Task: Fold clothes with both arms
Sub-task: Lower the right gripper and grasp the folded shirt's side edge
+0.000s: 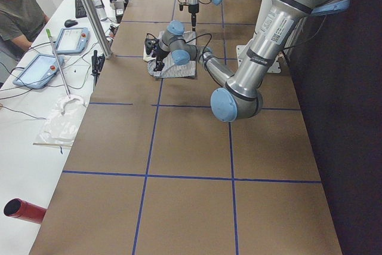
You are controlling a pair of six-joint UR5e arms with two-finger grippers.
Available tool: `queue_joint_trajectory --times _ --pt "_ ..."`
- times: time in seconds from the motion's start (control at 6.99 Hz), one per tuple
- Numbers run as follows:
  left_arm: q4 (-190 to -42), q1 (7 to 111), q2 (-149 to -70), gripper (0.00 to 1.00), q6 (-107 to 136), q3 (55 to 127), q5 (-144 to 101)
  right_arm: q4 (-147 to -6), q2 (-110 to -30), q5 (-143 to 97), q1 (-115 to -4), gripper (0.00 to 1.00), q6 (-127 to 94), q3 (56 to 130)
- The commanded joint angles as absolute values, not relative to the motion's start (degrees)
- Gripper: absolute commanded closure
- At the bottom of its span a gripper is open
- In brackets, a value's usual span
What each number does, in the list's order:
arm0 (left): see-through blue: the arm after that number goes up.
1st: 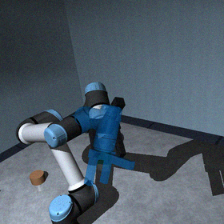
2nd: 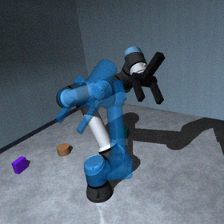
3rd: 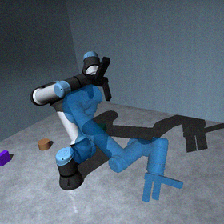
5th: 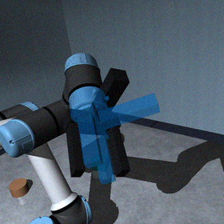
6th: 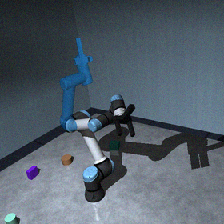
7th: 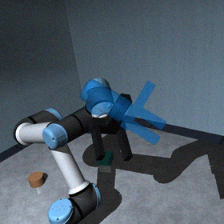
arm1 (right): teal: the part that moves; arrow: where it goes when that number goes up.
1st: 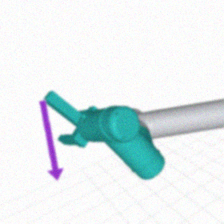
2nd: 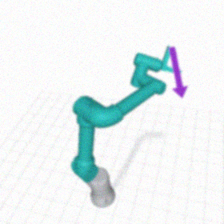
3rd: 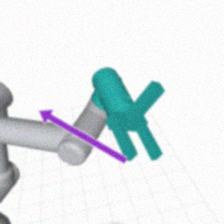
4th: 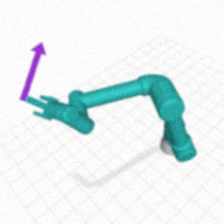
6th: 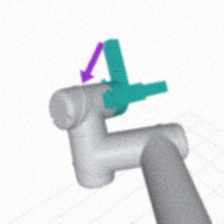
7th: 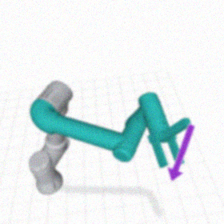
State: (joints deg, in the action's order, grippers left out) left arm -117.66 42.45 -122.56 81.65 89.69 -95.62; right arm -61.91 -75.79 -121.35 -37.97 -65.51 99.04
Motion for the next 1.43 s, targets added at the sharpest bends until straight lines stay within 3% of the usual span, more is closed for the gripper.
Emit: queue_joint_trajectory --times 0.0,0.43,0.57,0.86,1.0,1.29 --pt "-117.6 42.5 -122.5 0.01 81.7 90.4 -95.6 -64.1 -75.8 -121.0 -37.7 0.0 -65.7 98.8" --pt "-117.6 42.5 -122.5 0.01 81.7 90.5 -95.6 -64.2 -75.0 -120.8 -36.4 0.04 -65.7 97.6" --pt "-117.6 42.5 -122.5 0.01 81.7 90.6 -95.6 -64.2 -74.3 -120.8 -36.4 0.1 -65.7 97.0" --pt "-117.6 42.5 -122.4 0.01 81.7 90.7 -95.6 -64.2 -74.3 -120.9 -36.4 0.84 -65.7 97.0" --pt "-117.6 42.5 -122.4 0.01 81.7 90.6 -95.6 -64.2 -74.4 -120.9 -36.4 1.0 -65.6 97.0" --pt "-117.6 42.5 -122.4 0.01 81.7 90.6 -95.6 -64.0 -74.4 -120.7 -36.8 1.0 -65.6 97.3"
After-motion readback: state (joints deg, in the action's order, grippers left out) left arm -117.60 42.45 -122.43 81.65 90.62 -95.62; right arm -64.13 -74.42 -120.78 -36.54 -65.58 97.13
